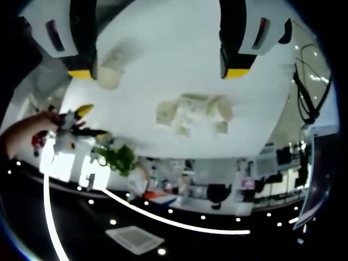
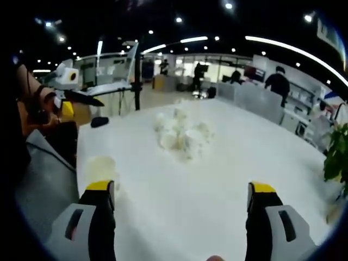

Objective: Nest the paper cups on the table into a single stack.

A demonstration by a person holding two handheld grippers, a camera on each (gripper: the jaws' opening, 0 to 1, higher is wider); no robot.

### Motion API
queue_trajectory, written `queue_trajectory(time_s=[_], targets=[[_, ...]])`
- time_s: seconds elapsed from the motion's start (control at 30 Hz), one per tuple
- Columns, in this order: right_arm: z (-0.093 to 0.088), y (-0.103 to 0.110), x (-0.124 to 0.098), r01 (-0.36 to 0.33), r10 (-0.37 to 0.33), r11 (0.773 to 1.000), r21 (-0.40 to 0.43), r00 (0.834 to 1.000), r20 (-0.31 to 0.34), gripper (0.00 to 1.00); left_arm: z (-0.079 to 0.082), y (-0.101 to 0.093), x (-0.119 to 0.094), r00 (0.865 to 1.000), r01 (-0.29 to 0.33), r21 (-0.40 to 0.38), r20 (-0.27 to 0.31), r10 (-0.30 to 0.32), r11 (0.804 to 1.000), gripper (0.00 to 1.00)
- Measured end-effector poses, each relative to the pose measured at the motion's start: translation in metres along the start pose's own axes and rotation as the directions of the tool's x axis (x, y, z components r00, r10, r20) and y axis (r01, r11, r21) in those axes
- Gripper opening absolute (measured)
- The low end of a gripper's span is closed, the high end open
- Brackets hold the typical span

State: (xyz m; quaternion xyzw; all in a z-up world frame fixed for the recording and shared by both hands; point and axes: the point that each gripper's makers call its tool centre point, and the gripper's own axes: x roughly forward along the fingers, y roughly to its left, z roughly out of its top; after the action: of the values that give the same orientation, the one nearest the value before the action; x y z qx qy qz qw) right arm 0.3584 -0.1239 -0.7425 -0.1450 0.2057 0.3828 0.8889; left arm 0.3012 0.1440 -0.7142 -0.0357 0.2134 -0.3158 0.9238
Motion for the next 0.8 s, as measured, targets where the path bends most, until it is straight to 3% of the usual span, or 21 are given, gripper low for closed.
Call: queue_trajectory(time_s=[0.2, 0.5, 0.8], targets=[[0.001, -0.002, 0.001, 0.005, -0.005, 1.0, -0.005, 1.0, 0.005, 1.0, -0.001, 0.005, 0.006, 1.0, -0.002, 0.035, -0.028, 0.003, 0.999, 0.92], [-0.012, 0.002, 0.004, -0.001, 0.001, 1.0, 0.02, 1.0, -0.006, 0.99, 0.005, 0.029, 0.021, 1.0, -0.02, -0.032, -0.004, 0.02, 0.999, 0.89], [-0.027, 0.007, 0.001, -0.016, 0.017, 0.998, 0.054, 1.0, -0.02, 0.98, 0.004, 0.058, 0.053, 0.999, -0.033, -0.088, 0.001, 0.033, 0.996, 0.85]])
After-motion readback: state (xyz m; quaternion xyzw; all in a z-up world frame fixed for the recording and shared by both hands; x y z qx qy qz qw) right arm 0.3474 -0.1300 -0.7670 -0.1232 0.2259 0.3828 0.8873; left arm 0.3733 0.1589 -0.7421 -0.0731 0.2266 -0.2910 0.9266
